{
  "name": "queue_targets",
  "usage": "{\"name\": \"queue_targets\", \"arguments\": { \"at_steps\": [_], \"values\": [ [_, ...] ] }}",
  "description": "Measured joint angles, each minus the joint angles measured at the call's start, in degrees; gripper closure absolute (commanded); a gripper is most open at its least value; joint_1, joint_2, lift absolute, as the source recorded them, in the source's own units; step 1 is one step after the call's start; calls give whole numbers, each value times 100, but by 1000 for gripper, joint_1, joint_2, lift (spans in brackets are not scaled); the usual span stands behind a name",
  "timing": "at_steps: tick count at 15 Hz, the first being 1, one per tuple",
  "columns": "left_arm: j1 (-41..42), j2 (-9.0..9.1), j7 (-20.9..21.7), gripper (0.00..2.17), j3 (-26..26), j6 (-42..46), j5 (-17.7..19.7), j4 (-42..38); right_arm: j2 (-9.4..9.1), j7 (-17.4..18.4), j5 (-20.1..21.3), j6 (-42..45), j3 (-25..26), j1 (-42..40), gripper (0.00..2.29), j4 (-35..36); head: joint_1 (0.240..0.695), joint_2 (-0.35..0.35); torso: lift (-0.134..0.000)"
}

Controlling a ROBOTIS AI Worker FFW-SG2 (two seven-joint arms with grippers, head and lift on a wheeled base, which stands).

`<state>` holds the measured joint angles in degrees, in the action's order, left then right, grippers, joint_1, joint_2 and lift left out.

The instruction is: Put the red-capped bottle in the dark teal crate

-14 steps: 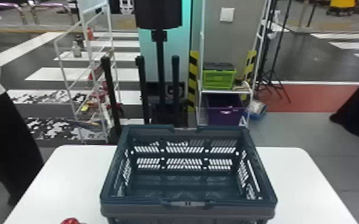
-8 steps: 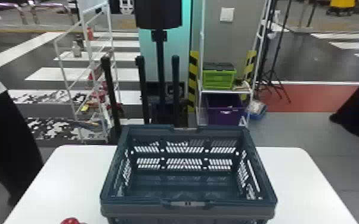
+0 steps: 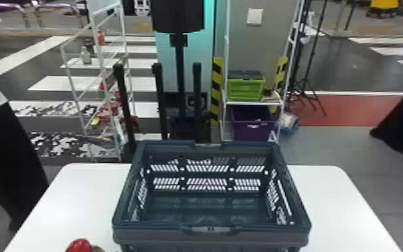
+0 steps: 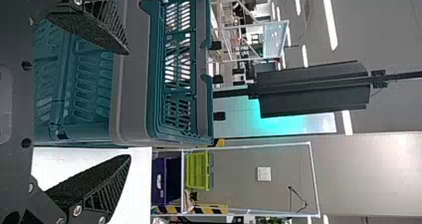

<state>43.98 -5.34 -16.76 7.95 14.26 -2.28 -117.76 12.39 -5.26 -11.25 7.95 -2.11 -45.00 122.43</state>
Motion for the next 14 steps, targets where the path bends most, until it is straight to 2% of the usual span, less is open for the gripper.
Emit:
{"name": "queue_targets", "arguments": {
  "at_steps": [4,6,10,12,14],
  "values": [
    [-151,-188,15,1912,-252,-1458,-76,-1099,-9,-1,0,0,5,-24,147,1,499,0,0],
    [-377,-262,187,1912,-401,-2393,-87,-1641,-15,1,0,1,8,-34,147,1,499,0,0],
    [-1457,-292,1143,1909,-807,-5483,-97,-2541,-32,1,4,4,28,-42,147,0,499,0,0],
    [-2222,-299,1655,1909,-891,-7010,-216,-2788,-56,2,19,1,41,-44,147,-9,499,0,0],
    [-2770,-314,1998,1895,-792,-7654,-492,-2828,-70,-1,30,0,44,-44,147,-16,499,0,0]
  ]
}}
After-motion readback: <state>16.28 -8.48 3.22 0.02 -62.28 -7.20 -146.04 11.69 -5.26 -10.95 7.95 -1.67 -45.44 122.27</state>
